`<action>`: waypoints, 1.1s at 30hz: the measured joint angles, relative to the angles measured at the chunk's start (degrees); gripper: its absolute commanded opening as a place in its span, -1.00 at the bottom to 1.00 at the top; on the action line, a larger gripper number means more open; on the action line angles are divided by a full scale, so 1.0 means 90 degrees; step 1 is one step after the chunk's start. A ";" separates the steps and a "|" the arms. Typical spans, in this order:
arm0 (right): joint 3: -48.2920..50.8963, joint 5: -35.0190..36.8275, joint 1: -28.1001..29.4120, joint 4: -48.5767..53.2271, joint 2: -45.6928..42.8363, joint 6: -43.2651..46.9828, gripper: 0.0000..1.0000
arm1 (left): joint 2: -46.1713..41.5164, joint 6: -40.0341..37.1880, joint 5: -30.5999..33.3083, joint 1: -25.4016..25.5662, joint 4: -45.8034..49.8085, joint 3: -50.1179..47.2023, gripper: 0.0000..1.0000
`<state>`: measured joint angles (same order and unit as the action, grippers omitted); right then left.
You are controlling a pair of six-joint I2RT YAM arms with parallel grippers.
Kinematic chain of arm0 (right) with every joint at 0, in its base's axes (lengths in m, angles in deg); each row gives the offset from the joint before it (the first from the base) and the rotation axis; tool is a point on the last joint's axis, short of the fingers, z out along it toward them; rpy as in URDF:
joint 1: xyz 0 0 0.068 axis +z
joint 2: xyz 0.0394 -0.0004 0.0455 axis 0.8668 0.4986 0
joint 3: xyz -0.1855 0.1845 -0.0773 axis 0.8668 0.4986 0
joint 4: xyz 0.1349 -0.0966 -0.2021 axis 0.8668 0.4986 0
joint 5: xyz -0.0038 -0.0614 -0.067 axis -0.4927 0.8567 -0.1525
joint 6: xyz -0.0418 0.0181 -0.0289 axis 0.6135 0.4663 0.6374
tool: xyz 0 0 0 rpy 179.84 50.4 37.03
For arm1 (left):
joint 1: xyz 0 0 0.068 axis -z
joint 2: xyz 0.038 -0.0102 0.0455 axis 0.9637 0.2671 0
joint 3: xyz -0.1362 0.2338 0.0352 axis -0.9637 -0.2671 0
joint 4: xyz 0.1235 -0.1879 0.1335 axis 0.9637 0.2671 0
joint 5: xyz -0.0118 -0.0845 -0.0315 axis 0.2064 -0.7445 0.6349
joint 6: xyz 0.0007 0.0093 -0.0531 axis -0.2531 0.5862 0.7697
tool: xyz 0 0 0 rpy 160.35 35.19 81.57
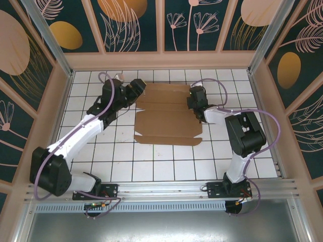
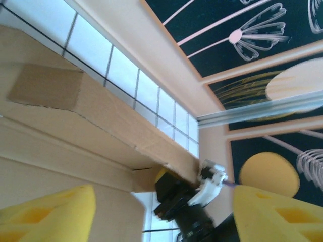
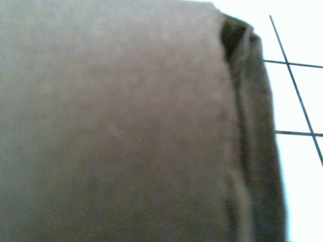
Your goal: Fold the paper box
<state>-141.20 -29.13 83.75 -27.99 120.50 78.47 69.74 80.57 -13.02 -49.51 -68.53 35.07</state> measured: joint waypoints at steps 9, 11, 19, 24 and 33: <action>0.0566 -0.0413 0.0019 -0.0245 -0.0432 0.0223 -1.00 | 0.0435 -0.1702 -0.0163 -0.0622 0.1622 0.1396 0.53; 0.0622 -0.0510 0.0044 -0.0299 -0.0464 0.0306 -1.00 | 0.0806 -0.1887 -0.0452 -0.0682 0.1654 0.1591 0.45; 0.0656 -0.0699 0.0216 -0.0389 -0.0471 0.0471 -1.00 | 0.1785 -0.2120 -0.1231 -0.0682 0.1817 0.1559 0.30; 0.0665 -0.0721 0.0216 -0.0413 -0.0471 0.0491 -1.00 | 0.1778 -0.2127 -0.1231 -0.0682 0.1819 0.1435 0.25; 0.0665 -0.0719 0.0223 -0.0413 -0.0471 0.0491 -1.00 | 0.1749 -0.2127 -0.0821 -0.0682 0.1979 0.1294 0.26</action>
<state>-135.21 -35.60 85.77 -31.71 116.26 82.88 85.48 61.43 -20.41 -55.66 -50.72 46.72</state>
